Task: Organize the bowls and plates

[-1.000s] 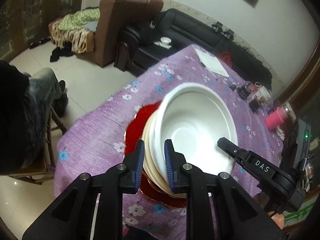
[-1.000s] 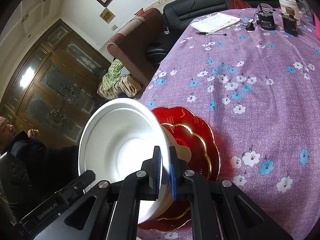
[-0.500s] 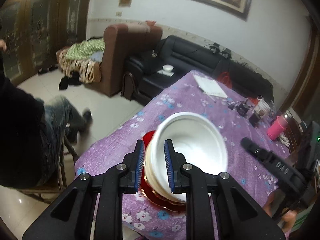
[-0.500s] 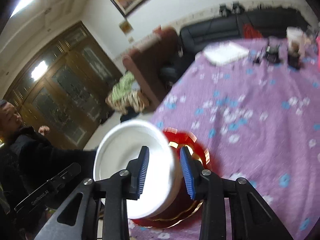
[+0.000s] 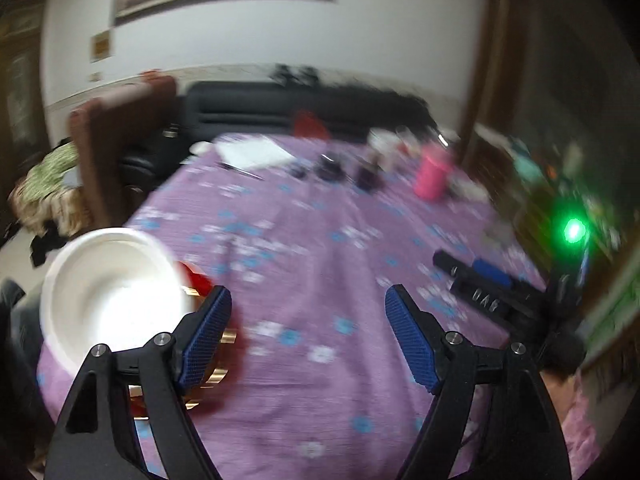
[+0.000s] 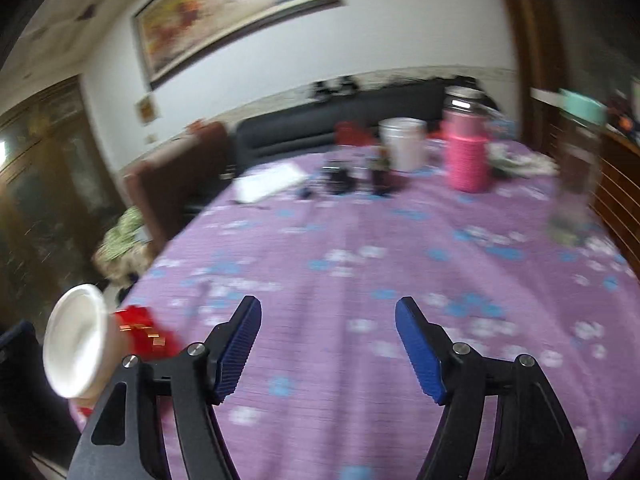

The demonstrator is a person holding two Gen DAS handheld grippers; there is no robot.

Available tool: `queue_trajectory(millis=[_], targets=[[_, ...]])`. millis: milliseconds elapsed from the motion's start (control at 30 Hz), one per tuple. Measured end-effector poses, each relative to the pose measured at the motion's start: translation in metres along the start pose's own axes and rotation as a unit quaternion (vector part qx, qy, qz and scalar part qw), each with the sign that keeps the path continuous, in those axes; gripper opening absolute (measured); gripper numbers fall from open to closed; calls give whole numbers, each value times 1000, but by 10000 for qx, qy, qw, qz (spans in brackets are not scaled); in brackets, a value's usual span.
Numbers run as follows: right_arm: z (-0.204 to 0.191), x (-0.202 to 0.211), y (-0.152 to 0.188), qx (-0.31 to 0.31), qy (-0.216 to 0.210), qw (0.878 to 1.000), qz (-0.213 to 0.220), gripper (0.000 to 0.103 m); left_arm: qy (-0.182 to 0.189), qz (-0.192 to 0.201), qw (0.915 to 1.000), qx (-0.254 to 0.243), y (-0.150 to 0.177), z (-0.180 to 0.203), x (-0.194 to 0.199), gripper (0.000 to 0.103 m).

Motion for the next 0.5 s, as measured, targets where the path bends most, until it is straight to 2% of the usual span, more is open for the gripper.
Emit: queue_trajectory(millis=[133, 233, 300, 400, 500], targets=[[43, 17, 11, -197, 225, 9995, 59, 72, -29, -76, 9998, -160, 3, 21, -13, 80], [50, 30, 12, -181, 238, 9993, 220, 72, -262, 248, 9993, -63, -3, 14, -4, 80], [42, 37, 8, -172, -6, 9994, 310, 72, -601, 540, 9967, 41, -6, -1, 7, 80], [15, 42, 6, -78, -436, 9982, 398, 72, -1115, 707, 9912, 130, -8, -28, 18, 80], [-35, 42, 2, 276, -930, 9941, 481, 72, -1424, 790, 9860, 355, -3, -59, 30, 80]])
Point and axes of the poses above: each gripper's, at about its wrist camera, not at the fingertips, and x roughly against the way its jaws point, z to its right, y to its underside, the point moved 5 cm from there along -x, roughly the way its jaws point, and after that the axes turned 11 degrees about x, right-handed, at the moved point
